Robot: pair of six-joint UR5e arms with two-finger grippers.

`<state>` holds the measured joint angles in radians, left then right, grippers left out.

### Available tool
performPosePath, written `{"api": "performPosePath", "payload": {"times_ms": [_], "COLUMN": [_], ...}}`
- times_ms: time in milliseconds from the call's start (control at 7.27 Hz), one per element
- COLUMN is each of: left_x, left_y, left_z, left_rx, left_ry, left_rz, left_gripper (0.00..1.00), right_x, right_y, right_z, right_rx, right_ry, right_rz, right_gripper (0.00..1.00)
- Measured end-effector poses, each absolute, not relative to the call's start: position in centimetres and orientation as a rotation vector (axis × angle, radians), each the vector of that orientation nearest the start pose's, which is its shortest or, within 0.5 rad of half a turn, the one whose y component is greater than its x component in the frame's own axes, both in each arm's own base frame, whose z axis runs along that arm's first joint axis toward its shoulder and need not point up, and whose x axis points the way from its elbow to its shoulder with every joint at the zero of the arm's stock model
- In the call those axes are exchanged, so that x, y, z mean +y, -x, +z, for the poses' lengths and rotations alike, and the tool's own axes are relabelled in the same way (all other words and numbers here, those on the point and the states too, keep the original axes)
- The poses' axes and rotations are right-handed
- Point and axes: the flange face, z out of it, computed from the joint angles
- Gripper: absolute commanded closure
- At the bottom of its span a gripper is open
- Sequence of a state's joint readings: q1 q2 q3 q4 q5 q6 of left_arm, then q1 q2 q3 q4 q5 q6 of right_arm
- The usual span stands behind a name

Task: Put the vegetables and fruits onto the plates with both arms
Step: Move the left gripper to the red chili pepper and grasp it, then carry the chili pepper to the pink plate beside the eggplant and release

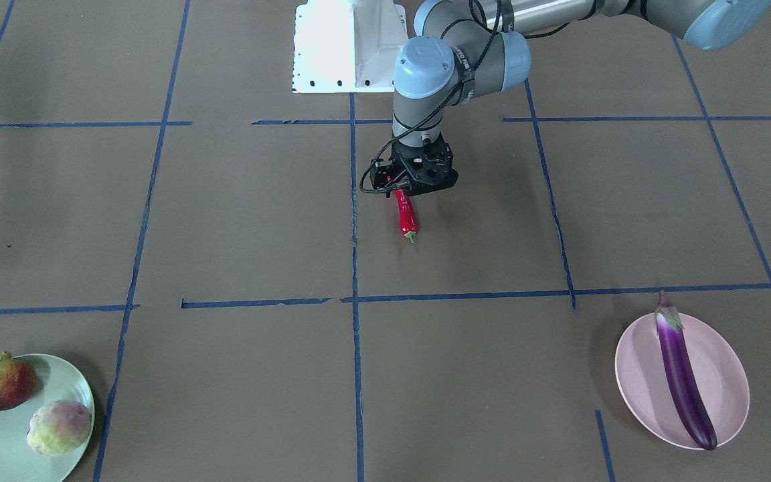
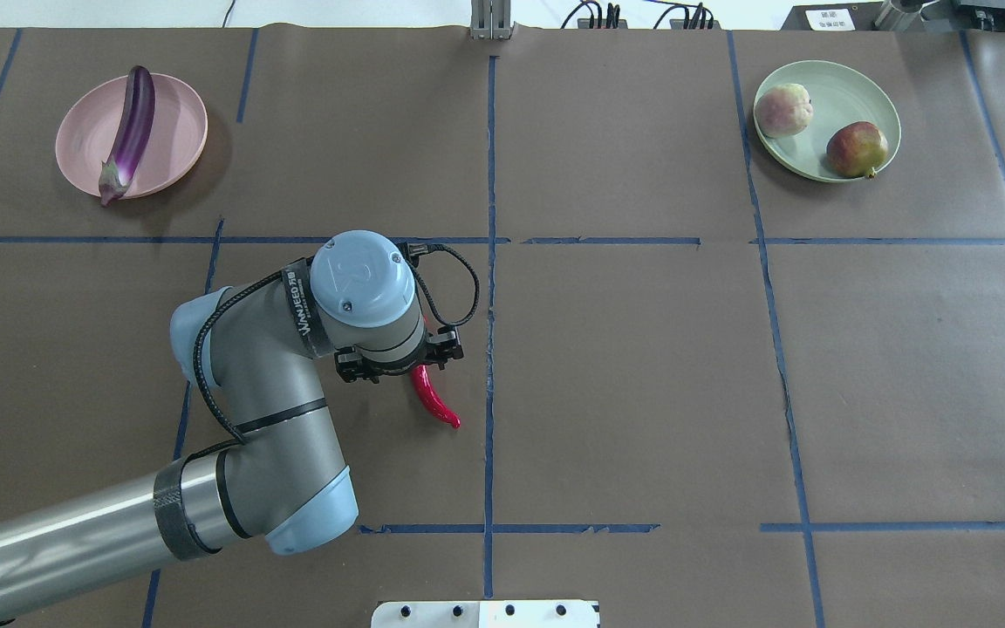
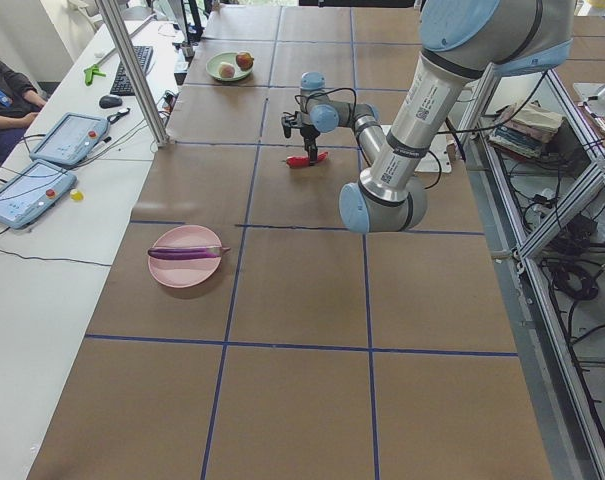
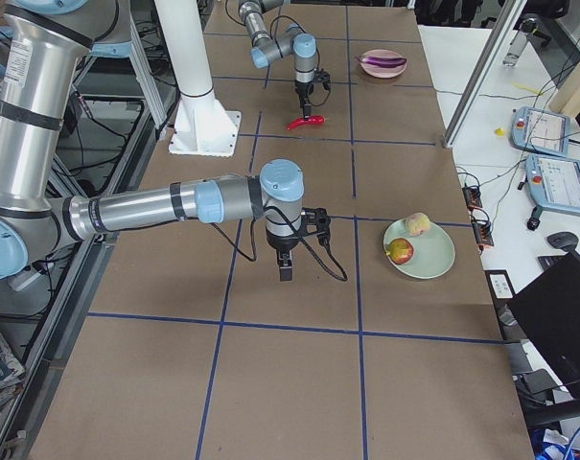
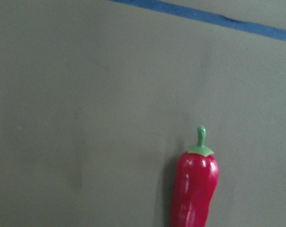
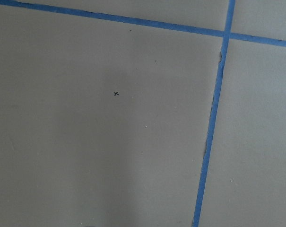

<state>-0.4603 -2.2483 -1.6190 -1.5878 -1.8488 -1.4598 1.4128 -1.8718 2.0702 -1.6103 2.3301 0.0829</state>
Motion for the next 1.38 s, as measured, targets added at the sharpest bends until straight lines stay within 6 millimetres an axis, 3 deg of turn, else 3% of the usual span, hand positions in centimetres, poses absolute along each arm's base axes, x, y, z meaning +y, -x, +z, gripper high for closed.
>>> {"api": "performPosePath", "payload": {"times_ms": [138, 413, 688, 963, 1101, 1376], "left_x": [-40.7, -40.8, -40.8, -41.7, -43.4, -50.4], "left_y": [-58.6, -59.7, -59.7, -58.5, -56.4, -48.8], "left_z": [23.8, 23.9, 23.8, 23.1, 22.4, 23.1], "left_rx": [0.775, 0.763, 0.764, 0.775, 0.793, 0.811], "left_ry": [0.048, 0.052, 0.052, 0.043, 0.026, -0.001], "left_rz": [-0.228, -0.225, -0.224, -0.239, -0.267, -0.343], "left_gripper": [0.22, 0.97, 1.0, 1.0, 1.0, 1.0], "right_x": [-37.4, -37.4, -37.4, -37.4, -37.4, -37.4], "right_y": [-0.6, -0.6, -0.6, -0.6, -0.6, -0.6], "right_z": [54.8, 55.0, 55.1, 55.1, 55.1, 55.0], "right_rx": [-0.771, -0.77, -0.77, -0.771, -0.771, -0.772], "right_ry": [-0.058, -0.055, -0.053, -0.053, -0.053, -0.055], "right_rz": [-0.132, -0.132, -0.133, -0.133, -0.133, -0.134], "right_gripper": [0.0, 0.0, 0.0, 0.0, 0.0, 0.0]}}
